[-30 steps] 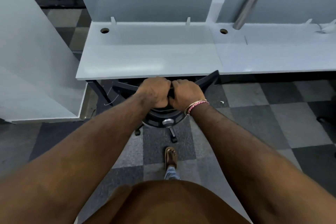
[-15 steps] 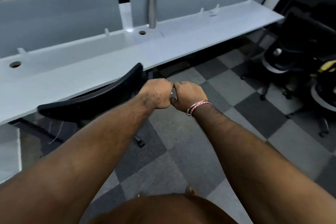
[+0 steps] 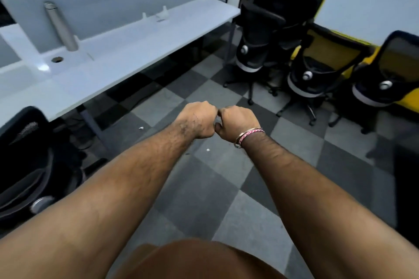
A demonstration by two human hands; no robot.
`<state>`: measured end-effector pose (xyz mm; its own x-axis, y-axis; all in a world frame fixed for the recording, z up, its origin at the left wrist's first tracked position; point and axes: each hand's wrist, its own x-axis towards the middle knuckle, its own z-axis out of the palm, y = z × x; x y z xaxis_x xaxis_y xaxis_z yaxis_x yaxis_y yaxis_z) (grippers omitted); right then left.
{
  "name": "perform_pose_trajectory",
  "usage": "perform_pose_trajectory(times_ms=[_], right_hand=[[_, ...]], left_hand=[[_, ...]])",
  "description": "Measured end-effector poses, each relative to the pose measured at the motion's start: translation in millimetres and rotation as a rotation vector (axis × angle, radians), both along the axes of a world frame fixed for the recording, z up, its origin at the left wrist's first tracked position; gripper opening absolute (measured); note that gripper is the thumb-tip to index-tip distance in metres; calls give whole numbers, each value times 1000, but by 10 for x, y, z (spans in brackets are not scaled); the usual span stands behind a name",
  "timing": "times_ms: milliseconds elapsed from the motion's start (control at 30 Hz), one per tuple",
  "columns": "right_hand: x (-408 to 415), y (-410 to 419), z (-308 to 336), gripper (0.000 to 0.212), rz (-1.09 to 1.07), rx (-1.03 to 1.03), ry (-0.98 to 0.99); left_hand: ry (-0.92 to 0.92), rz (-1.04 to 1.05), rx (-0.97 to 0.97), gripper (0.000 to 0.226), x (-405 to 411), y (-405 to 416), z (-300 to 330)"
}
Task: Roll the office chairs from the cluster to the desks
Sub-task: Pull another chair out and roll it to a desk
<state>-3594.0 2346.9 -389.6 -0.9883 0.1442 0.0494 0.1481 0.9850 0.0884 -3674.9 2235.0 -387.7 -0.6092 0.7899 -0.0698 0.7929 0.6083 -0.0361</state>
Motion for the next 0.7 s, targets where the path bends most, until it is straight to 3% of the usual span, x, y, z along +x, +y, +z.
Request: perform_pose_trajectory(times_ms=[333,700], right_hand=[[412,1605,-100,29,-163,4,8],[-338,3366,-241,33,-400,60,-19]], left_hand=[[17,-203,-72,18,228,1712,19],[44,-473,-43,22,-693,3732,-104]])
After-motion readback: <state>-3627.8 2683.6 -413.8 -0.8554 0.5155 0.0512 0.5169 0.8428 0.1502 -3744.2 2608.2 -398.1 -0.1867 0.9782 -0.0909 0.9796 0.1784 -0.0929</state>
